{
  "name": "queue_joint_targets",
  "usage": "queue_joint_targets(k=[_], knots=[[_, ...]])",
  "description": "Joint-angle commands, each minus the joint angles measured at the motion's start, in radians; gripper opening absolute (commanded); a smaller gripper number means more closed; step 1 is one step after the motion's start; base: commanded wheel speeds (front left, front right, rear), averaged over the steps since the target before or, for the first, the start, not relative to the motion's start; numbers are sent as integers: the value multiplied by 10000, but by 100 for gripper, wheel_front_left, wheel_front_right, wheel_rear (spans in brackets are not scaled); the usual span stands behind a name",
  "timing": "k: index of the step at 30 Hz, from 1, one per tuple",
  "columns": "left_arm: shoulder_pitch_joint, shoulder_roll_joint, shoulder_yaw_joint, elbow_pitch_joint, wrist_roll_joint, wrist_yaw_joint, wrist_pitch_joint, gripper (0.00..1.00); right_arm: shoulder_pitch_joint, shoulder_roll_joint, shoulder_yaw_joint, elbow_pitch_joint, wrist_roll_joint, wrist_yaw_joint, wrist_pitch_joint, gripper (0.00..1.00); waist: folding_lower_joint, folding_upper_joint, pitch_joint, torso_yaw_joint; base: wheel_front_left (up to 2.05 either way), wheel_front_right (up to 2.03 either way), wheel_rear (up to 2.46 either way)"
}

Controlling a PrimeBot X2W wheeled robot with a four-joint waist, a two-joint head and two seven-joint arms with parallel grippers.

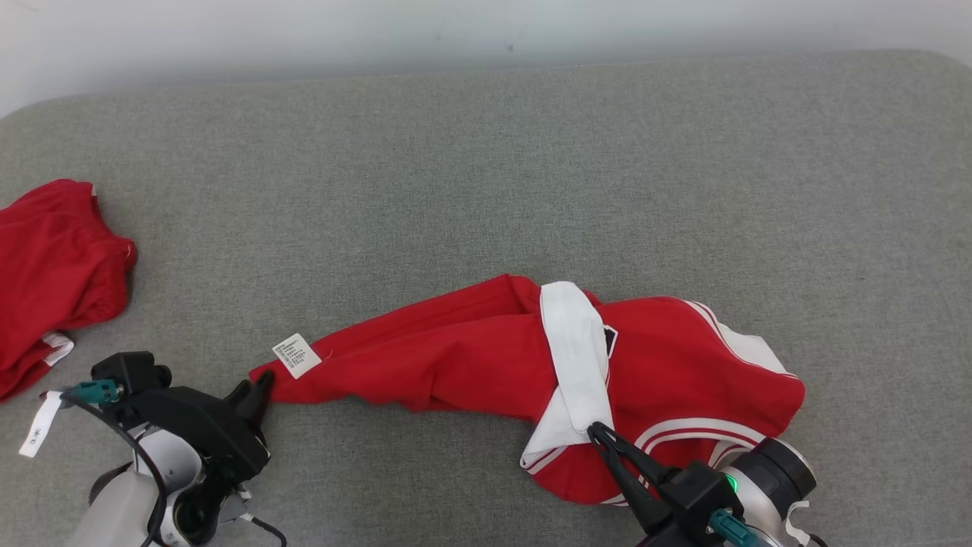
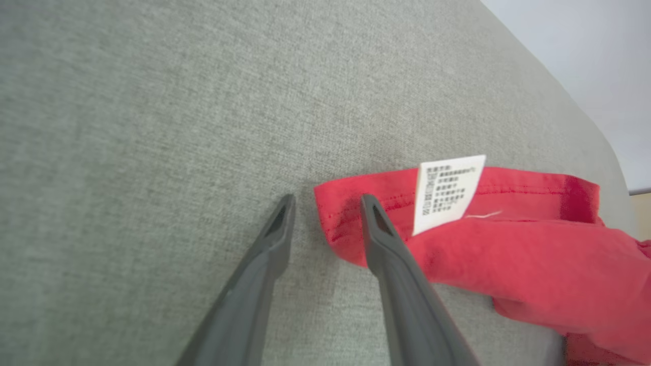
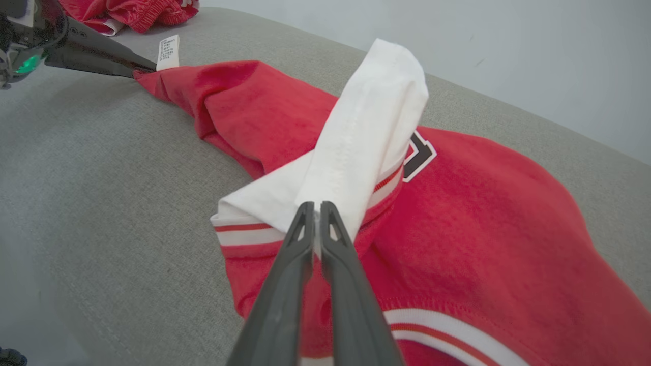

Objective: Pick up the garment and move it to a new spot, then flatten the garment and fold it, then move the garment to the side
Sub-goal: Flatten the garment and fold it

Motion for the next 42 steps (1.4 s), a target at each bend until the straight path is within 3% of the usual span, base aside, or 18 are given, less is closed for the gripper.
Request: queue_joint_targets(k=[1,2,4,7,10,12,13,15,16,27,28,30,31,42], knots=[[-99,97,-33,203,166,127,-110,36,-82,18,-44,-47,78,-7,-83,0,-1,-1,16,-13,0,0,0],[-126,113,-74,291,229,180,-113,31,-83,25,-59,-56,135,-7,-89,0,-1,-1,20,-21,0,0,0],[-162,70,-73,423,206,184,-137,32,-74,36,-90,-84,190,-7,-80,0,-1,-1,26,-30,0,0,0],[-169,30,-114,590,177,174,-75,16,-39,82,-132,-109,304,-7,-85,0,-1,-1,24,-52,0,0,0],[-189,28,-173,678,237,171,-71,13,-23,102,-166,-111,375,-7,-92,0,-1,-1,21,-66,0,0,0],[-195,20,-184,770,210,159,-74,5,6,125,-203,-118,399,-7,-106,0,-1,-1,17,-72,0,0,0],[-196,-1,-192,825,157,145,5,7,17,138,-215,-119,423,-7,-121,0,-1,-1,16,-77,0,0,0],[-197,-42,-178,858,68,52,66,49,44,159,-232,-113,449,-7,-122,0,-1,-1,7,-84,0,0,0],[-198,-53,-187,871,45,35,66,100,56,164,-244,-111,463,-7,-123,0,-1,-1,1,-84,0,0,0],[-69,-51,-299,943,-150,-101,364,100,76,210,-260,-55,580,-7,-140,0,-1,-1,-43,-73,0,0,0],[-51,-62,-307,950,-188,-130,392,90,66,209,-248,-42,591,-7,-142,0,-1,-1,-48,-80,0,0,0],[-30,-96,-360,920,-221,-249,431,5,53,218,-235,-32,620,-7,-149,0,-1,-1,-56,-94,0,0,0],[-33,-108,-414,900,-200,-287,465,0,54,226,-233,-32,622,-7,-149,0,-1,-1,-61,-101,0,0,0],[-251,27,-275,108,187,-249,-633,0,201,357,-789,-479,973,-7,-438,0,-1,-1,-187,-149,0,0,0]])
